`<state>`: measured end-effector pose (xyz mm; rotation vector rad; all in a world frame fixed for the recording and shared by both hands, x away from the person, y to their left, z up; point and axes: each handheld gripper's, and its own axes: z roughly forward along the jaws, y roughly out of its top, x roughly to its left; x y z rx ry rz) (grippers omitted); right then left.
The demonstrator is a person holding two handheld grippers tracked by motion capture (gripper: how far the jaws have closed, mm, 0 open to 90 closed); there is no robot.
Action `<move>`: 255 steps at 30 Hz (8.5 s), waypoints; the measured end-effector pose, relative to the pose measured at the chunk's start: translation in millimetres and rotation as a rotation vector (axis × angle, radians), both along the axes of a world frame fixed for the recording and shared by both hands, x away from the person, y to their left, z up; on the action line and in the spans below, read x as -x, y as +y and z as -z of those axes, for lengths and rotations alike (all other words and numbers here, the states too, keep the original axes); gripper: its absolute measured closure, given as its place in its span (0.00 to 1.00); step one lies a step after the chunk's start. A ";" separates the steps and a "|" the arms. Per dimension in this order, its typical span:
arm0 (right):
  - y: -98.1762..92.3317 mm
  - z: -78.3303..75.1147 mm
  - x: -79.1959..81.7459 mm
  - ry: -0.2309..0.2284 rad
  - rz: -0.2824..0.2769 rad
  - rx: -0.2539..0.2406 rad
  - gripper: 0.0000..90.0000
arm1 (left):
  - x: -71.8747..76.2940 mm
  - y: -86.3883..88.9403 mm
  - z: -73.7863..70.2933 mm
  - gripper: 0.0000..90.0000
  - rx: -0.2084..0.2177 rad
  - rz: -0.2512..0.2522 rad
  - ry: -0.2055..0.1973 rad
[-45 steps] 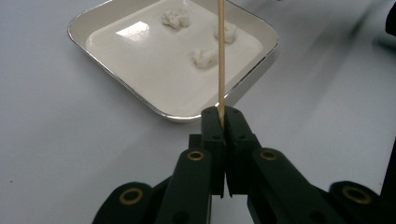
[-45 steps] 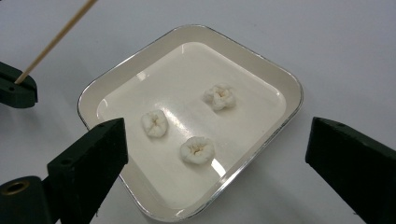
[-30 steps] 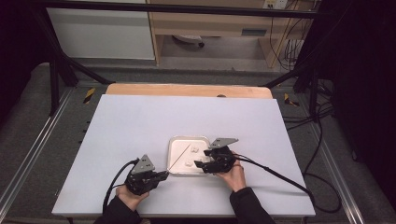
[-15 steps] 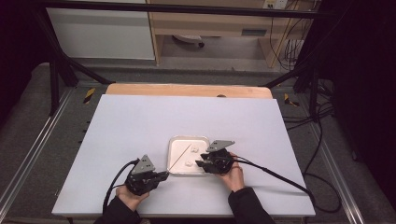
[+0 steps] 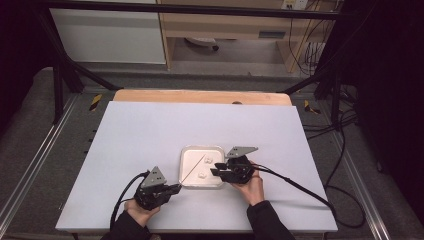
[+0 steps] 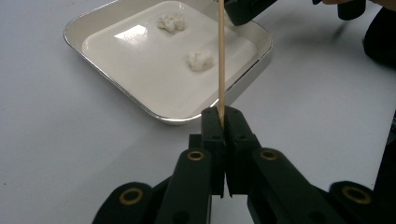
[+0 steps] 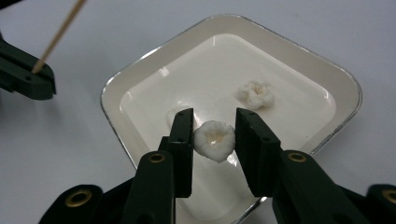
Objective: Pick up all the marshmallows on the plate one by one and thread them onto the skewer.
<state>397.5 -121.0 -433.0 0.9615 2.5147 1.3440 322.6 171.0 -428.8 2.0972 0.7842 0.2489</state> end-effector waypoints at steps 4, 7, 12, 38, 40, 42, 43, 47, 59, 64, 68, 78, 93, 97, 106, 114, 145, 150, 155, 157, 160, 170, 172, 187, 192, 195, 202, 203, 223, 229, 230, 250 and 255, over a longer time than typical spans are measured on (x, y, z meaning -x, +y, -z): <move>-4.8 -10.7 1.8 0.011 -0.009 -0.042 0.76 | 0.7 -0.5 -0.2 0.98 0.003 0.003 -0.002; -8.0 -17.8 3.4 0.011 -0.013 -0.075 0.76 | 1.4 -1.0 -0.4 0.98 0.007 0.006 -0.005; -13.9 -30.2 5.5 0.016 -0.020 -0.140 0.76 | 2.4 -1.5 -0.8 0.98 0.022 0.017 -0.014; -16.4 -59.3 -4.5 0.078 -0.008 -0.428 0.77 | 6.1 -4.8 -2.4 0.98 0.039 0.033 -0.039; -15.4 -57.9 -5.5 0.084 -0.010 -0.435 0.77 | 6.2 -4.9 -2.5 0.98 0.039 0.033 -0.041; -14.0 -56.4 -6.0 0.094 -0.015 -0.443 0.77 | 6.4 -5.0 -2.5 0.98 0.041 0.034 -0.041; -13.3 -55.4 -6.4 0.098 -0.017 -0.443 0.77 | 6.5 -5.2 -2.5 0.98 0.043 0.035 -0.042; -10.9 -52.6 -6.8 0.115 -0.026 -0.453 0.77 | 6.3 -5.3 -2.1 0.98 0.037 0.036 -0.040; 0.6 -39.8 -5.1 0.186 -0.066 -0.459 0.79 | 7.6 -5.4 -2.3 0.98 0.066 0.028 -0.051; 12.8 -31.2 -2.1 0.215 -0.086 -0.432 0.79 | 7.1 -5.5 -0.9 0.98 0.065 0.015 -0.046; 20.2 -25.6 -0.4 0.228 -0.097 -0.427 0.79 | 6.0 -6.1 -0.5 0.98 0.068 0.005 -0.044; 38.9 -12.9 5.6 0.252 -0.128 -0.381 0.79 | 1.3 -11.0 2.1 0.98 0.088 -0.024 -0.020; 33.4 -21.0 9.5 0.152 -0.103 -0.333 0.62 | 0.9 -8.1 1.3 0.98 0.094 -0.031 -0.019; 26.6 -29.1 11.8 0.080 -0.093 -0.292 0.48 | -1.2 -3.9 0.5 0.98 0.079 -0.029 -0.036; 16.9 -20.7 6.9 -0.003 -0.045 -0.166 0.29 | -1.2 0.4 -0.1 0.98 0.038 -0.046 -0.012; 18.9 -2.6 -2.3 -0.060 -0.029 0.006 0.28 | -1.3 1.2 0.0 0.98 0.019 -0.044 -0.009; 28.2 21.1 -51.0 -0.062 -0.010 0.118 0.66 | -3.1 1.5 1.3 0.98 0.011 -0.037 0.006; 28.6 21.0 -50.3 -0.057 -0.015 0.112 0.74 | -3.1 1.2 1.6 0.98 0.009 -0.035 0.006; 28.0 19.0 -49.2 -0.041 0.001 0.099 0.79 | -2.7 1.1 1.3 0.98 0.009 -0.033 0.004; 26.9 16.0 -48.7 -0.041 0.003 0.088 0.79 | -2.7 1.3 1.2 0.98 0.010 -0.033 0.004; 24.7 9.4 -46.9 -0.035 0.003 0.073 0.80 | -2.6 1.4 1.0 0.98 0.011 -0.034 0.003; 7.1 -17.0 -35.2 -0.009 -0.001 -0.053 0.81 | -3.2 -0.2 1.5 0.98 0.019 -0.016 -0.014; 2.8 -21.3 -32.8 -0.010 0.004 -0.065 0.81 | -3.1 -0.6 1.6 0.98 0.017 -0.012 -0.017; -13.8 -57.9 -17.7 -0.039 0.016 -0.302 0.83 | 1.8 -4.8 1.3 0.98 0.029 0.008 -0.011; -11.5 -61.6 -14.1 -0.039 0.033 -0.389 0.84 | 3.2 -6.7 1.4 0.98 0.038 0.007 -0.020; -8.1 -60.5 -12.8 -0.031 0.033 -0.420 0.84 | 3.3 -6.4 1.3 0.98 0.052 0.002 -0.023; -4.8 -57.7 -10.9 -0.024 0.031 -0.441 0.84 | 3.8 -4.6 0.4 0.98 0.082 -0.016 -0.028; -4.5 -57.7 -10.8 -0.020 0.031 -0.447 0.84 | 4.0 -4.5 0.3 0.98 0.087 -0.019 -0.030; 4.0 -49.1 -6.0 0.018 0.008 -0.492 0.87 | 6.7 -1.4 -1.8 0.98 0.145 -0.073 -0.063; 3.6 -49.2 -5.9 0.032 -0.011 -0.488 0.88 | 7.5 -3.2 -0.7 0.98 0.117 -0.056 -0.090; 3.6 -49.0 -6.0 0.043 -0.023 -0.486 0.88 | 7.5 -3.2 -1.0 0.98 0.114 -0.054 -0.096; 2.1 -46.0 -1.8 0.095 -0.110 -0.374 0.92 | 5.1 -6.3 1.0 0.98 0.023 0.000 -0.092; 2.5 -44.6 -1.7 0.109 -0.111 -0.354 0.92 | 6.5 -8.2 0.6 0.98 0.024 0.011 -0.100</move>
